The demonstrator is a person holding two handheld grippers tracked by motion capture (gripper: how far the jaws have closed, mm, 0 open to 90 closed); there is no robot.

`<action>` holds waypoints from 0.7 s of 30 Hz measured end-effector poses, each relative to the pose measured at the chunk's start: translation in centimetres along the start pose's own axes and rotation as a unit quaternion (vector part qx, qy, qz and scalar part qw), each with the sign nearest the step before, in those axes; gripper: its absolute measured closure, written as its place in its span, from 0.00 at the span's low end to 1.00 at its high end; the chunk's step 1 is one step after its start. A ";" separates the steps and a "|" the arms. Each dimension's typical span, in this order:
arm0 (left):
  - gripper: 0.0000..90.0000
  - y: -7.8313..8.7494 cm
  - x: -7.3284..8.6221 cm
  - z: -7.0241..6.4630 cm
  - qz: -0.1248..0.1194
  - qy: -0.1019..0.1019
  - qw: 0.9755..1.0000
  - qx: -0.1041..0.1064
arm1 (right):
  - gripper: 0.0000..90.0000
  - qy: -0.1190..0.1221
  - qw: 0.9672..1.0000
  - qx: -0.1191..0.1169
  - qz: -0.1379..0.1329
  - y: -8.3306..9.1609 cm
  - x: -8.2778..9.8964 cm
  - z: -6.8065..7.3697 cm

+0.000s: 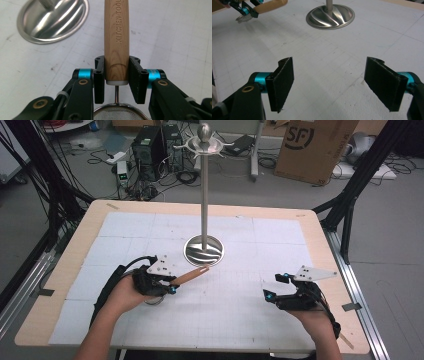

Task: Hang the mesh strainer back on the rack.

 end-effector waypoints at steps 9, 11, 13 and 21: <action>0.77 1.1 -0.1 0.4 -0.053 0.031 0.998 0.009 | 0.26 0.001 1.000 0.001 0.000 0.0 0.0 0.0; 0.77 1.3 -0.1 0.4 -0.070 0.040 0.997 0.011 | 0.26 0.001 1.000 0.000 0.000 -0.1 0.0 0.0; 0.77 1.7 -0.2 0.5 -0.084 0.044 0.995 0.011 | 0.26 0.002 1.000 0.000 0.002 -0.1 0.0 0.0; 0.77 2.8 -0.5 0.9 -0.136 0.061 0.989 0.003 | 0.26 0.001 1.000 0.001 0.002 -0.2 0.0 0.0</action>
Point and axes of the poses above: each handheld gripper's, and its own axes: y roughly backward along the jaws, x roughly out of its underside, z roughly to its left, the point moved 4 cm from there along -y, roughly forward along the jaws, and after that the axes turned 7 degrees about -x, right-handed, at the moved point
